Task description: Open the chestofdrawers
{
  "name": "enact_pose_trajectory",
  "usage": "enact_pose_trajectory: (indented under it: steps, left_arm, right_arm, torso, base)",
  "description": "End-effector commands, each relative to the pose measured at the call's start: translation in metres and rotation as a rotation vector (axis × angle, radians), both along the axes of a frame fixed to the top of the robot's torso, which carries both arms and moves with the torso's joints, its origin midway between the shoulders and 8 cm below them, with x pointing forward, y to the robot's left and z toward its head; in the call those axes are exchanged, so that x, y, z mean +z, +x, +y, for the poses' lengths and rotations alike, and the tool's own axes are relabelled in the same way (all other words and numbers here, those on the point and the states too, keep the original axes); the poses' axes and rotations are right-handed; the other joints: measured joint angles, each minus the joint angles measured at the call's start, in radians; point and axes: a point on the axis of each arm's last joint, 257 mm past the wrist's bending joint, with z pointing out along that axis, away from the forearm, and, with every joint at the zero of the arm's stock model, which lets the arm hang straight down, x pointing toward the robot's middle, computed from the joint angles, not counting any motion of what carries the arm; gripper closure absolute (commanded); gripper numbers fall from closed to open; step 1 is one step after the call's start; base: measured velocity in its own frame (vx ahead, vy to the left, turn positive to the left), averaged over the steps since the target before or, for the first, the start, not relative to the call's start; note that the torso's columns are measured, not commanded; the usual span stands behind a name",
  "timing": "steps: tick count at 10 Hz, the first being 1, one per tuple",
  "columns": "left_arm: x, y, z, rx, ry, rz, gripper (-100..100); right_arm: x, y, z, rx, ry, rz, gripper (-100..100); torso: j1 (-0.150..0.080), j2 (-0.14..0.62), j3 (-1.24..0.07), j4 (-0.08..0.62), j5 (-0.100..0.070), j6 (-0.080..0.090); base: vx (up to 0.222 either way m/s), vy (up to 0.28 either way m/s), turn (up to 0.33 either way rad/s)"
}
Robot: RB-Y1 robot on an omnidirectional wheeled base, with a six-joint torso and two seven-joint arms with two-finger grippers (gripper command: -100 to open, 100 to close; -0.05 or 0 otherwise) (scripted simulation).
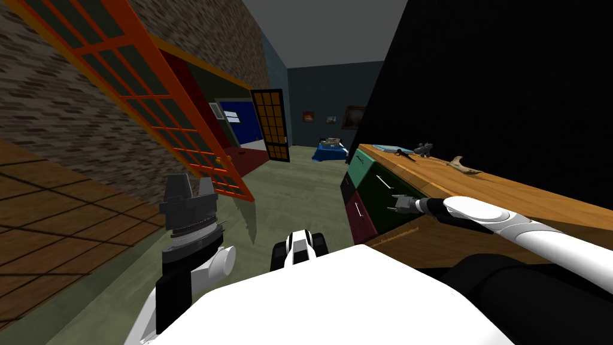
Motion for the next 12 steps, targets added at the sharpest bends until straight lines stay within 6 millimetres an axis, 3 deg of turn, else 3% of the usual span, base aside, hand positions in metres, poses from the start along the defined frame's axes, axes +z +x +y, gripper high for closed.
enact_pose_trajectory:
  steps: [1, 2, 5, 6, 7, 8, 9, 10, 12]
  left_arm:
    - [0.000, 0.000, 0.000, 0.000, 0.000, 0.000, 0]
    - [0.000, 0.000, 0.000, 0.000, 0.000, 0.000, 0]
    - [0.000, 0.000, 0.000, 0.000, 0.000, 0.000, 0]
    - [0.000, 0.000, 0.000, 0.000, 0.000, 0.000, 0]
    - [0.000, 0.000, 0.000, 0.000, 0.000, 0.000, 0]
    - [0.000, 0.000, 0.000, 0.000, 0.000, 0.000, 0]
    - [0.000, 0.000, 0.000, 0.000, 0.000, 0.000, 0]
    - [0.000, 0.000, 0.000, 0.000, 0.000, 0.000, 0]
    - [0.000, 0.000, 0.000, 0.000, 0.000, 0.000, 0]
  right_arm:
    - [0.020, 0.010, -0.019, 0.011, -0.076, -0.012, -100]
    - [0.033, 0.015, -0.028, 0.028, -0.131, -0.009, -100]
    - [0.046, 0.020, -0.036, 0.042, -0.180, -0.007, -100]
    - [0.062, 0.027, -0.047, 0.060, -0.243, -0.005, -100]
    - [0.049, 0.022, -0.035, 0.055, -0.198, 0.004, -100]
    - [0.037, 0.012, -0.041, 0.040, -0.210, 0.005, -100]
    - [0.042, 0.017, -0.040, 0.046, -0.203, 0.004, -100]
    - [0.041, 0.016, -0.041, 0.046, -0.206, 0.004, 100]
    - [0.045, 0.011, -0.055, -0.010, -0.207, 0.006, 100]
  torso:
    - [-0.003, -0.002, -0.002, 0.000, 0.002, -0.002]
    - [-0.002, -0.002, -0.002, 0.000, 0.001, -0.002]
    - [-0.001, -0.001, -0.002, 0.001, 0.004, -0.002]
    - [0.002, -0.001, -0.001, -0.001, -0.001, 0.000]
    - [0.003, -0.001, 0.000, -0.001, -0.001, 0.000]
    - [0.005, 0.004, 0.003, 0.000, -0.003, 0.001]
    - [0.007, 0.005, 0.004, 0.000, -0.003, 0.001]
    - [0.009, 0.007, 0.005, 0.000, -0.002, 0.001]
    - [0.012, 0.008, 0.007, -0.002, -0.008, 0.000]
  base:
    - [0.062, 0.012, -0.004]
    - [0.070, -0.005, -0.013]
    - [0.055, 0.007, -0.020]
    - [0.108, -0.006, -0.037]
    - [0.053, 0.010, -0.009]
    - [0.075, -0.017, 0.110]
    - [0.049, -0.015, 0.032]
    - [0.013, -0.009, 0.006]
    - [-0.051, 0.124, 0.253]
